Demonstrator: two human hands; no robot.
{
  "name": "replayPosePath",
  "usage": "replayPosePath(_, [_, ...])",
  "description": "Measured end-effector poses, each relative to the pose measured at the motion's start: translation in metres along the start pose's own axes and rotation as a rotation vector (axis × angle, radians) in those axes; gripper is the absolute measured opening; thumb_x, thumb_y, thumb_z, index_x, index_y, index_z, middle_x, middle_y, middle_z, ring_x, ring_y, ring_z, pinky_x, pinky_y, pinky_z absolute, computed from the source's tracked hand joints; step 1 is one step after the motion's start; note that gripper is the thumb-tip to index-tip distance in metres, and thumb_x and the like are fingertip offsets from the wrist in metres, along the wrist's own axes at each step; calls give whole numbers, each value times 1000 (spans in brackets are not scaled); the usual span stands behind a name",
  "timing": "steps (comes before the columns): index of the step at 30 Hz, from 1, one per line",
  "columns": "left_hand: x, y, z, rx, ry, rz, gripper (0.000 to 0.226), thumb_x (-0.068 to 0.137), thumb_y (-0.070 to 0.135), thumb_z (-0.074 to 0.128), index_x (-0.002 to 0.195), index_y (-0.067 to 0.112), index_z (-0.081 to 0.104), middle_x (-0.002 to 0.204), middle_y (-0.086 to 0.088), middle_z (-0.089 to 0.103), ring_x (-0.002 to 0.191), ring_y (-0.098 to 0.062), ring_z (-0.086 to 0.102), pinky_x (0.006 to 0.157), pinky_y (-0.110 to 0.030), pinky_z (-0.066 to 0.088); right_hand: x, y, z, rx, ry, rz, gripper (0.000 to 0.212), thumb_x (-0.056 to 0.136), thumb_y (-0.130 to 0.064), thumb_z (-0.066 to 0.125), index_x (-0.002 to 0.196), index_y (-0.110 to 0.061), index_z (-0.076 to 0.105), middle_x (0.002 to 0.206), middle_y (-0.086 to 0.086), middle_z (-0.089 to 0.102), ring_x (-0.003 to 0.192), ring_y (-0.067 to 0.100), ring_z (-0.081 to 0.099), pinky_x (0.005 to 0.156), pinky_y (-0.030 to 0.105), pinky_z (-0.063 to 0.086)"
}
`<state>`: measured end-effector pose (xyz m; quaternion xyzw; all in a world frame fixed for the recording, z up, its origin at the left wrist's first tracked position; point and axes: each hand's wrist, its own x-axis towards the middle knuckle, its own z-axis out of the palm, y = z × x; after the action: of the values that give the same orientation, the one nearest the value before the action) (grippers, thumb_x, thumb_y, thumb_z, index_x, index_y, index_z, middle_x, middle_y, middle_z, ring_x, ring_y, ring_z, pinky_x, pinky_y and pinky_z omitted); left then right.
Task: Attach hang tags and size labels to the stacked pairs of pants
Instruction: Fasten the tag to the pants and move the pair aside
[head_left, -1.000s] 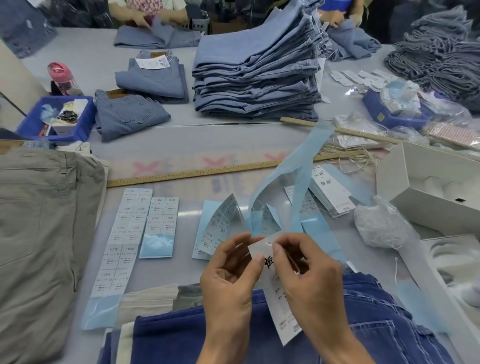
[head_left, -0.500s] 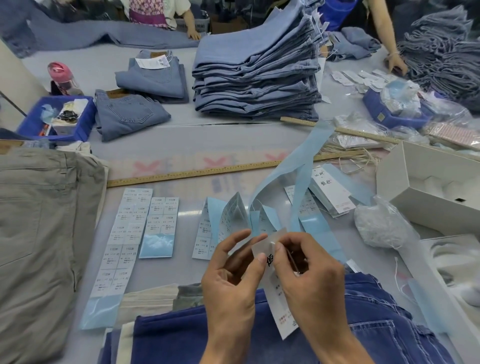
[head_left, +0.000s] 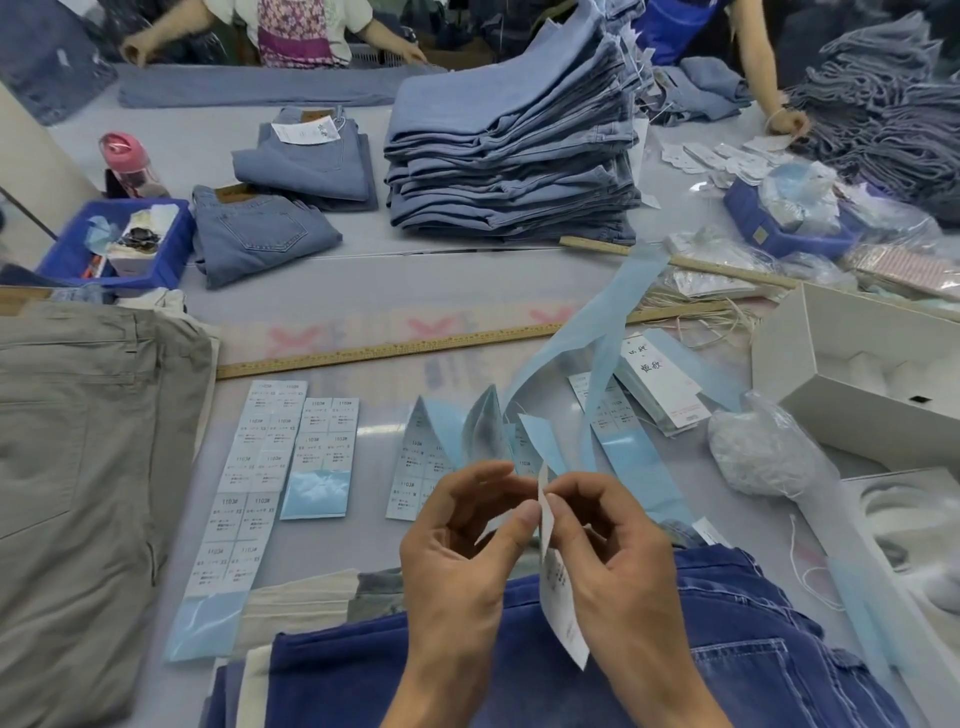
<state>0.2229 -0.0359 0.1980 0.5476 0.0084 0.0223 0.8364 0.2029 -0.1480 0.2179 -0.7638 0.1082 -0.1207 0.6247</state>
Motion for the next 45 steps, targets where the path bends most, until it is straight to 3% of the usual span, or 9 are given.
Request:
replayPosePath(6, [-5,4,4,-39,25,-24,24,81,24,82,105,25,74,102,-10,78,99,-26,75,80,-24,59,-4,-2,1,23,78,-16,21,92,-11,70,87,-32,70,84,-1,74,76,17,71,73,32,59])
replayPosePath(10, [-13,10,10,-113,-13,-85,43,77,44,86,112,25,71,111,-12,76,107,-27,73,83,-26,58,-7,-3,-2,17,142,-21,19,91,-11,71,86,-30,71,83,0,74,78,21,72,78,43,59])
replayPosePath(13, [-18,12,12,-32,-28,-37,37,79,30,87,112,28,70,110,-8,77,107,-24,73,83,-22,58,-10,-8,-4,32,149,-18,17,89,-10,72,84,-26,72,83,0,75,80,20,73,78,42,60])
replayPosePath(18, [-23,10,14,-48,81,-66,27,81,16,75,103,31,72,98,-10,79,95,-25,76,74,-23,59,-15,-16,-10,-16,195,-107,6,87,-24,71,85,-30,71,80,-6,73,73,13,70,66,21,56])
replayPosePath(23, [-25,12,17,-55,94,-63,28,82,15,74,103,33,71,94,-10,79,90,-26,77,71,-24,60,-17,-18,-16,-233,199,-305,7,88,-20,74,87,-22,67,72,-7,62,59,18,56,54,39,52])
replayPosePath(30, [-28,12,18,-6,33,39,26,84,15,73,104,32,72,97,-8,79,93,-25,77,79,-24,60,-17,-16,-14,-338,167,-444,9,90,-12,75,87,-15,67,78,-9,61,66,15,60,60,29,50])
replayPosePath(35, [-29,14,17,-75,22,14,17,95,33,61,109,27,70,108,-11,76,102,-29,74,77,-29,61,-16,-13,-14,-286,125,-437,18,89,-2,74,91,-18,66,86,-6,66,75,19,66,65,34,53])
replayPosePath(41, [-22,16,11,-76,-22,-10,39,82,18,83,117,24,65,105,-15,76,99,-32,75,78,-35,62,-16,-13,-12,-156,85,-352,19,92,-7,72,94,-25,67,90,-6,69,82,21,68,68,35,54])
replayPosePath(45, [-20,14,11,-34,9,6,35,80,12,86,110,20,69,99,-15,76,96,-32,75,78,-38,63,-15,-12,-9,-84,84,-257,12,92,-17,70,93,-29,68,90,-6,70,84,20,69,72,39,56])
